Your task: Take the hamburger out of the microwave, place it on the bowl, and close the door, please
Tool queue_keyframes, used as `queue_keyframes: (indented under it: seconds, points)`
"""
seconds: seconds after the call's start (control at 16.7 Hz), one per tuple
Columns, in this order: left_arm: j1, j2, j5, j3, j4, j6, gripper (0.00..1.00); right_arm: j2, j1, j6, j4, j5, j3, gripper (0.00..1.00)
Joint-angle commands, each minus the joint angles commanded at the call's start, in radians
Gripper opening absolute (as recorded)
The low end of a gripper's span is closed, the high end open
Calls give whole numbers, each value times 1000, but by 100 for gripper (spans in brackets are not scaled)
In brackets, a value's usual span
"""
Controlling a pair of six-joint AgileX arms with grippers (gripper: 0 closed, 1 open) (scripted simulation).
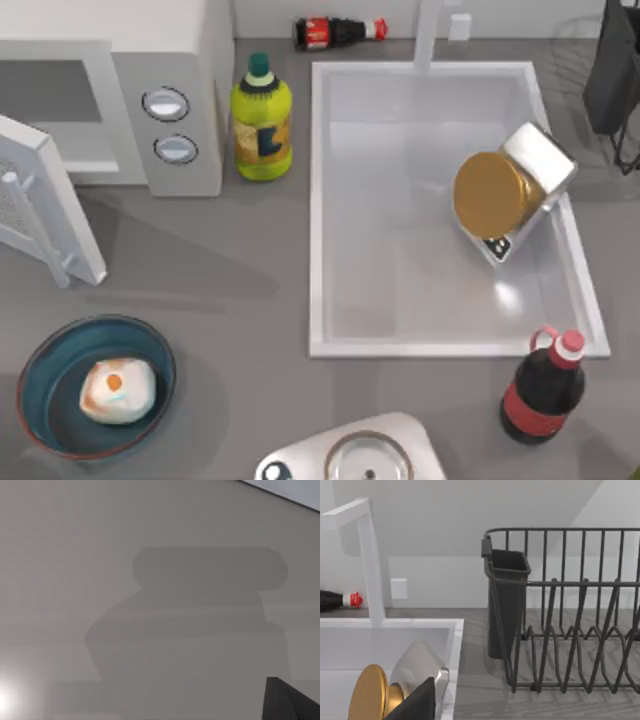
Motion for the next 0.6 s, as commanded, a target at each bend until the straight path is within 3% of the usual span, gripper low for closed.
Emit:
queue_keyframes:
  seconds: [0.42, 0.6]
  points:
    - [-51, -49, -36, -50, 21, -54, 0, 0, 0, 0, 0, 0, 0, 100]
    - [-119, -77, -87, -68, 24, -113, 0, 0, 0, 0, 0, 0, 0, 100]
